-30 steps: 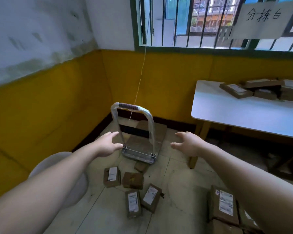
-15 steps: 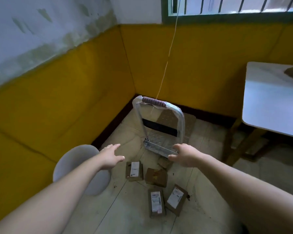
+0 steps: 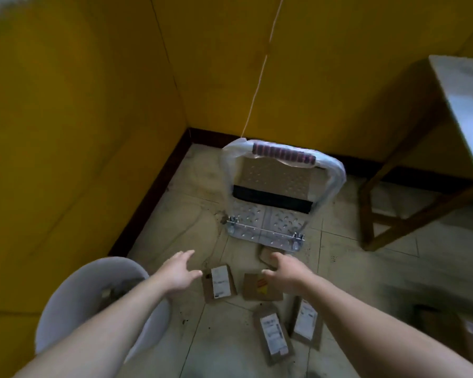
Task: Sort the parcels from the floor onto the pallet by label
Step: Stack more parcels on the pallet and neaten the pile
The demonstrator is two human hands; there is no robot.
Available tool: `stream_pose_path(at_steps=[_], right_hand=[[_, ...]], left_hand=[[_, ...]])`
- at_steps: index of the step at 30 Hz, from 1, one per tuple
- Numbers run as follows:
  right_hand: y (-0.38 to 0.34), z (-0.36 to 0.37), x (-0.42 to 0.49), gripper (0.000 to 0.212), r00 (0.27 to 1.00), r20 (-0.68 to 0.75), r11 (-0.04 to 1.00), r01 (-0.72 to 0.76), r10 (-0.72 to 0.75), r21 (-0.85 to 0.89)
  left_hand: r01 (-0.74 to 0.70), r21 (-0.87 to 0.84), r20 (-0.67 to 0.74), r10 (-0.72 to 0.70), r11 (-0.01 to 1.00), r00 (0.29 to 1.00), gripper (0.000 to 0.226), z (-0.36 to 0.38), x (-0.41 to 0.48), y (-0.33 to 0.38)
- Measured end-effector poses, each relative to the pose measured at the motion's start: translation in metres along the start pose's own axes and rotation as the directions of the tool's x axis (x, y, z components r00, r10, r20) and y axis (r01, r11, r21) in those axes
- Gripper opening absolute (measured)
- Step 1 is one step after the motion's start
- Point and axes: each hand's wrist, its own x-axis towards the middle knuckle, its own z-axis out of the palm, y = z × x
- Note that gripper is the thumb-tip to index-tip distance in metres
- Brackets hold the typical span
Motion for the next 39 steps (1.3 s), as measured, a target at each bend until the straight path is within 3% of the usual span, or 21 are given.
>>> stream_pose_path(at_steps=[6, 11, 15, 19, 21, 23, 25, 31, 35, 39], right_hand=[[-0.006, 0.085, 0.123, 0.061, 0.995, 0.099, 0.999, 0.024, -0.028, 0.042], [0.022, 0.186, 0.245, 0.066, 0.985, 0.173, 0.983, -0.034, 0.003, 0.179], [0.051, 0.275, 0.333, 0.058, 0.967, 0.25, 0.974, -0.103, 0.05, 0.204], [0.073, 0.34, 0.395, 0.051, 0.969, 0.226, 0.958, -0.152, 0.096, 0.243], [0.081, 0.362, 0.412, 0.049, 0.97, 0.228, 0.94, -0.15, 0.081, 0.305], [0.086, 0.375, 0.417, 0.051, 0.97, 0.228, 0.904, -0.169, 0.082, 0.393], [0.085, 0.374, 0.41, 0.055, 0.972, 0.2, 0.866, -0.205, 0.124, 0.456], [0.059, 0.309, 0.328, 0.055, 0.983, 0.125, 0.835, -0.182, 0.136, 0.519], [0.022, 0.236, 0.235, 0.059, 0.991, 0.106, 0.818, -0.123, 0.077, 0.562], [-0.015, 0.159, 0.131, 0.039, 0.999, 0.032, 0.78, 0.001, -0.027, 0.626]], left_hand=[[0.13, -0.231, 0.101, -0.109, 0.964, 0.989, 0.069, 0.085, 0.128, -0.061], [0.265, -0.369, 0.108, -0.242, 0.891, 0.964, 0.072, 0.192, 0.24, -0.111], [0.331, -0.464, 0.1, -0.322, 0.822, 0.941, 0.078, 0.273, 0.317, -0.149], [0.379, -0.594, 0.13, -0.38, 0.71, 0.916, 0.086, 0.33, 0.371, -0.169], [0.4, -0.677, 0.199, -0.369, 0.618, 0.908, 0.071, 0.347, 0.385, -0.172], [0.386, -0.732, 0.23, -0.33, 0.561, 0.916, 0.041, 0.357, 0.39, -0.171], [0.332, -0.774, 0.171, -0.325, 0.54, 0.93, 0.026, 0.357, 0.385, -0.165], [0.231, -0.83, 0.109, -0.258, 0.508, 0.96, 0.036, 0.309, 0.303, -0.138], [0.193, -0.902, 0.107, -0.232, 0.387, 0.967, 0.068, 0.239, 0.216, -0.104], [0.125, -0.933, 0.059, -0.2, 0.336, 0.978, 0.081, 0.163, 0.117, -0.071]])
